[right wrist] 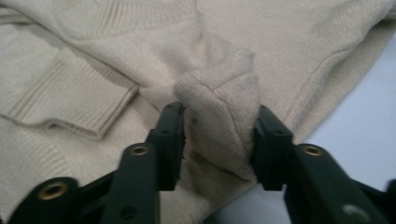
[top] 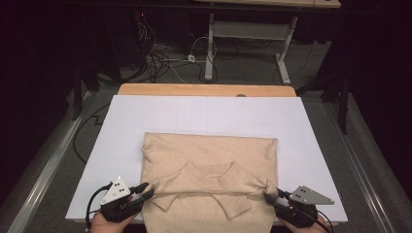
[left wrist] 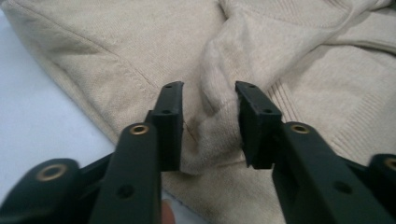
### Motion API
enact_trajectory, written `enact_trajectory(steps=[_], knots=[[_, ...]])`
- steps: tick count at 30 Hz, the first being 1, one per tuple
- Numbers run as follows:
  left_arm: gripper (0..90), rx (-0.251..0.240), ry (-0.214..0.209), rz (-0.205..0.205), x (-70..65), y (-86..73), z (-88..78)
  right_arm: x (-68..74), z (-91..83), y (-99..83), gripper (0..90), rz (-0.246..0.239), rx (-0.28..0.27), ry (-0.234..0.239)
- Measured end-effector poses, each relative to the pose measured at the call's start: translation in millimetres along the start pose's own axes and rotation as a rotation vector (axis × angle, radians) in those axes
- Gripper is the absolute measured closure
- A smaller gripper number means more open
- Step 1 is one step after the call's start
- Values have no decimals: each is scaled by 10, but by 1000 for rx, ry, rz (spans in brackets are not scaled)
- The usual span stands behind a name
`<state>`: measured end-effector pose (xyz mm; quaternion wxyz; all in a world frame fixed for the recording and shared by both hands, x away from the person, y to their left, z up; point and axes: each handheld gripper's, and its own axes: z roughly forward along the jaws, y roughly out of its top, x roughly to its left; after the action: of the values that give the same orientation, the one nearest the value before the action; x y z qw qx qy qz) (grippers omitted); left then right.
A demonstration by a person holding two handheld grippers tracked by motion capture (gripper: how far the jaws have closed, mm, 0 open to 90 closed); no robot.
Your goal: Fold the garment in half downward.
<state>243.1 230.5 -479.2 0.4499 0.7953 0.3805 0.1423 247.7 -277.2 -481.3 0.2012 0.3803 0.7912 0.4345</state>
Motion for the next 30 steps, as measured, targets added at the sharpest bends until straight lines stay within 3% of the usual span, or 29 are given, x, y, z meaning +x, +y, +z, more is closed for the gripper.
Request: enact_trajectory(steps=[3, 8, 14, 17, 21, 26, 30], knots=[[524, -21, 4, -6, 29, 3, -20, -8, -13, 25, 500, 13, -24, 14], [339, -21, 28, -24, 77, 2, -31, -106, -45, 51, 320, 81, -78, 31], [158, -40, 55, -41, 142, 34, -30, -148, -37, 82, 106, 101, -97, -19], [120, -41, 79, -53, 174, 46, -16, -147, -15, 116, 15, 104, -100, -45], [0, -16, 89, -82, 222, 58, 7, -152, -12, 148, 2, 98, -107, -55], [0, -13, 96, -110, 237, 116, 1, -150, -10, 183, 3, 96, -108, -63], [0, -7, 109, -84, 235, 236, 26, -189, -29, 246, 3, 97, -103, -69]])
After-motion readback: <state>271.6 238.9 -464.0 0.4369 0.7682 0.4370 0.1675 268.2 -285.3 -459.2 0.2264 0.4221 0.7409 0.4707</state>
